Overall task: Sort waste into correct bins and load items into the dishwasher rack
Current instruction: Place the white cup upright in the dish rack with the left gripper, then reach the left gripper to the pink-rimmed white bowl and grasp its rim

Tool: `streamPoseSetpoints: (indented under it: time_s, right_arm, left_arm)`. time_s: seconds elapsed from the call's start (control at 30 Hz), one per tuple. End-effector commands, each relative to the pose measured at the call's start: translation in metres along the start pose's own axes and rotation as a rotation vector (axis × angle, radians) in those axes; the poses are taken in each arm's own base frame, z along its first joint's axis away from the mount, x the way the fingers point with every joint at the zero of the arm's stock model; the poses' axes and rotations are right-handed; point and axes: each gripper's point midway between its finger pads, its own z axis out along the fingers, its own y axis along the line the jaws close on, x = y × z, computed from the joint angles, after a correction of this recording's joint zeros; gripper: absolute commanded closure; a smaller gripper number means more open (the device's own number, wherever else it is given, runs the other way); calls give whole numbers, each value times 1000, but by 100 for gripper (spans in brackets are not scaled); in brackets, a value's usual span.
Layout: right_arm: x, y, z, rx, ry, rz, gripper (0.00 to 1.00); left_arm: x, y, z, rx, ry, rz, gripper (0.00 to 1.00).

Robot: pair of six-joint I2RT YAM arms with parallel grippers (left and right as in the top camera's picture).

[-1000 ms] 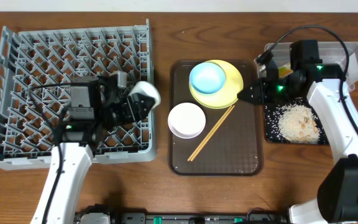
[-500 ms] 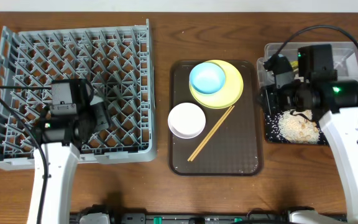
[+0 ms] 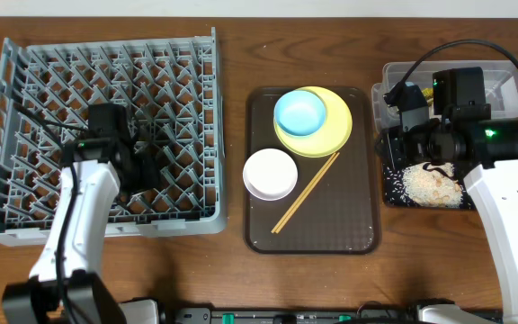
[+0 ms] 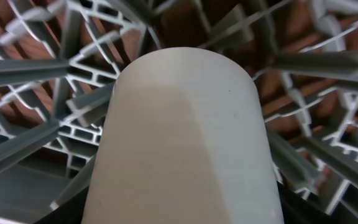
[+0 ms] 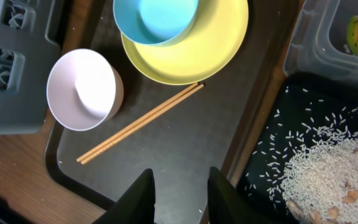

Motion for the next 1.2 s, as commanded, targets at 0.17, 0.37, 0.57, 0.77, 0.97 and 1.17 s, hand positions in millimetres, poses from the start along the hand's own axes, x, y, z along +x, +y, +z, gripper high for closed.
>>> streamPoseSetpoints:
  time_s: [0.17, 0.37, 0.57, 0.77, 0.97, 1.17]
  right_arm:
    - [1, 2, 0, 1, 4, -20, 57]
    - [1, 2, 0, 0, 5, -19, 56]
    - [4, 2, 0, -1, 16, -15, 54]
    - [8, 3, 0, -3, 31, -9, 55]
    - [10, 3, 0, -4, 40, 6, 54]
    - [12, 3, 0, -4, 46, 15, 54]
  left_arm:
    - [-8, -2, -17, 17, -43, -14, 14]
    - [-18, -17, -64, 131, -179, -7, 11]
    - [-11, -71, -98, 337, -259, 114, 11]
    - [9, -130, -100, 393, -264, 313, 11]
    - [35, -193, -85, 416, -249, 515, 12]
    - [65, -244, -51, 345, -248, 668, 12]
